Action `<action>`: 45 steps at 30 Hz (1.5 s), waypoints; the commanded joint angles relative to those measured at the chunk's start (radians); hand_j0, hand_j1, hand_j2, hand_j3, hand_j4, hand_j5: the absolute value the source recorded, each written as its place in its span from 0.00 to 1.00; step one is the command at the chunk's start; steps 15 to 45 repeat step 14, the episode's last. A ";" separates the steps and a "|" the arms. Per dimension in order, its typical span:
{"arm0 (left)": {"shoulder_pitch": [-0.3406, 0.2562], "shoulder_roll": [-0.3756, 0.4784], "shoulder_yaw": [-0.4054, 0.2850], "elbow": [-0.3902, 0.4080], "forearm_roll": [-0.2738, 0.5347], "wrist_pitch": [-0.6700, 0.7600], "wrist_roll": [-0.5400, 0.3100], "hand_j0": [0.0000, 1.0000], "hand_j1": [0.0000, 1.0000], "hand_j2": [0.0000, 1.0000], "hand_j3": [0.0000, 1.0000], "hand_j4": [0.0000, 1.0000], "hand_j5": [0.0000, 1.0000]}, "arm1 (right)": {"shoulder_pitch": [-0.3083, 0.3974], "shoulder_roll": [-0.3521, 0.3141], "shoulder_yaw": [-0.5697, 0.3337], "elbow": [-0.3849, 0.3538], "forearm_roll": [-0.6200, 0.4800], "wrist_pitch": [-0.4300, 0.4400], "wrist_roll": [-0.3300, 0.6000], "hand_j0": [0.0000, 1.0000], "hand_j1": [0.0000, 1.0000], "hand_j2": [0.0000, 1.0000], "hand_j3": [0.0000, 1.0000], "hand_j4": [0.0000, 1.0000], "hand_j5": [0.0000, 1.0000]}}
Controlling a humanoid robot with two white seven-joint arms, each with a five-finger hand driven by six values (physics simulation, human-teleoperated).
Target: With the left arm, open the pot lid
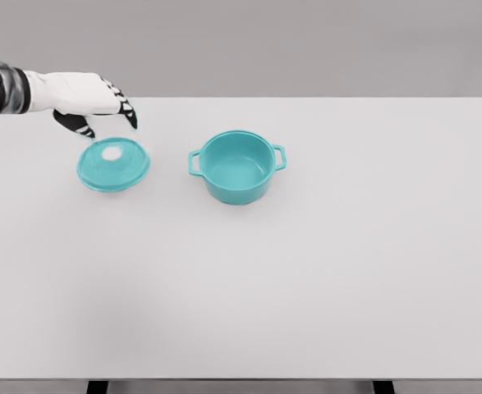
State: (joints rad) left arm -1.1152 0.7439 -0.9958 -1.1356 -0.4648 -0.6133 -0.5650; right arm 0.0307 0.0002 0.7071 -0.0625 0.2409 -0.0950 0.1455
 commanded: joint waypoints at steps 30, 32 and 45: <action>0.078 0.092 0.074 0.301 0.224 0.002 0.002 1.00 1.00 1.00 1.00 1.00 1.00 | 0.000 0.000 0.000 0.001 0.000 0.000 0.000 1.00 1.00 1.00 1.00 1.00 1.00; 0.078 0.092 0.074 0.301 0.224 0.002 0.002 1.00 1.00 1.00 1.00 1.00 1.00 | 0.000 0.000 0.000 0.001 0.000 0.000 0.000 1.00 1.00 1.00 1.00 1.00 1.00; 0.078 0.092 0.074 0.301 0.224 0.002 0.002 1.00 1.00 1.00 1.00 1.00 1.00 | 0.000 0.000 0.000 0.001 0.000 0.000 0.000 1.00 1.00 1.00 1.00 1.00 1.00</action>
